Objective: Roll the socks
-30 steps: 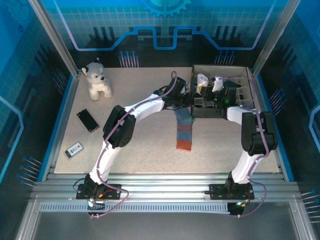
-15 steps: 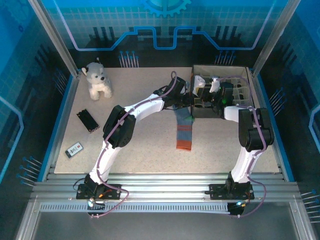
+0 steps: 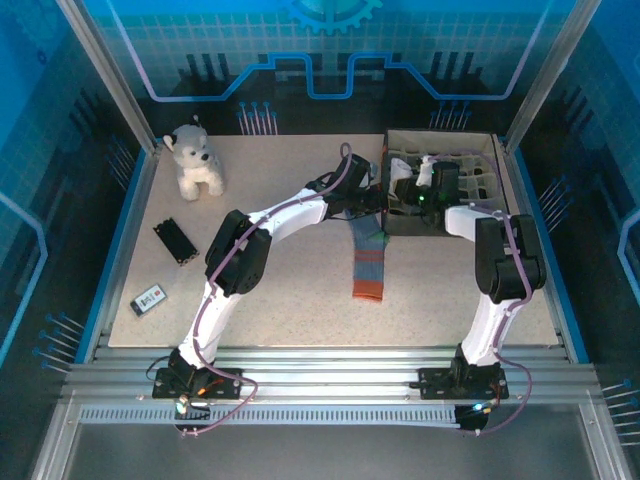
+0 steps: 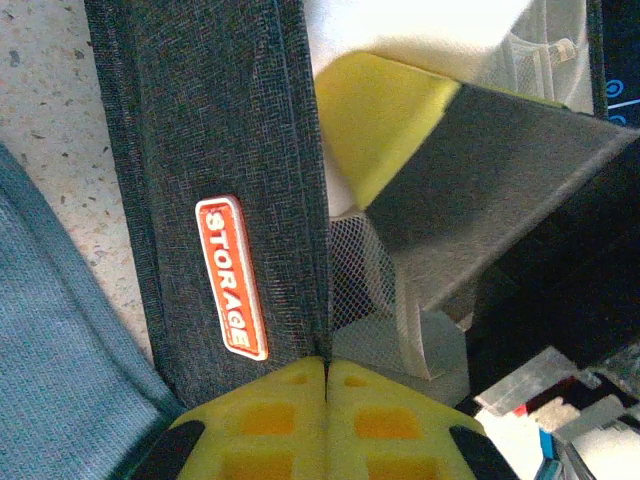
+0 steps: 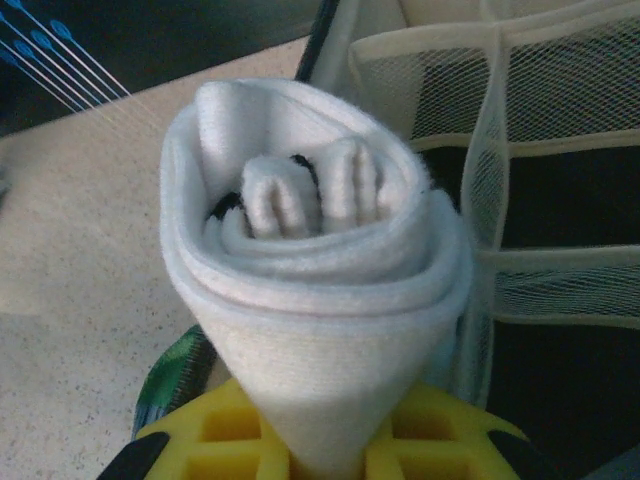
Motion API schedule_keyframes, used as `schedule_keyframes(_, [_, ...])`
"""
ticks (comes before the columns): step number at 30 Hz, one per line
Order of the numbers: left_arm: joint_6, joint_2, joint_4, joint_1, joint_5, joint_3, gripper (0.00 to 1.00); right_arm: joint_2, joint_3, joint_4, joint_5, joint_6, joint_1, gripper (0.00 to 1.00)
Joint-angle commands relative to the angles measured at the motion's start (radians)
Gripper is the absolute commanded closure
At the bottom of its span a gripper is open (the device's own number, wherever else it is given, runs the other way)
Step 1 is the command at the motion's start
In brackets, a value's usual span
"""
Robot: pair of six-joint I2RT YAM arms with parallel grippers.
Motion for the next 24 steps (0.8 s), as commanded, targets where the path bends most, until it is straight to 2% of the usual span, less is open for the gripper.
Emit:
schedule_keyframes(1, [-0.009, 0.003, -0.086, 0.012, -0.008, -0.032, 1.00, 0.018, 0.054, -0.168, 0.093, -0.035, 0.041, 0.93])
schedule_keyframes(8, [-0.012, -0.003, -0.083, 0.013, -0.007, -0.041, 1.00, 0.010, 0.057, -0.190, 0.176, -0.098, 0.097, 0.90])
schedule_keyframes(14, [-0.010, -0.009, -0.079, 0.013, -0.003, -0.055, 1.00, 0.020, 0.057, -0.191, 0.274, -0.092, 0.119, 0.77])
schedule_keyframes(16, [-0.010, -0.013, -0.079, 0.014, -0.003, -0.062, 1.00, 0.025, 0.065, -0.206, 0.308, -0.101, 0.132, 0.66])
schedule_keyframes(24, [-0.012, -0.021, -0.070, 0.023, -0.002, -0.078, 1.00, -0.018, 0.032, -0.185, 0.330, -0.130, 0.154, 0.47])
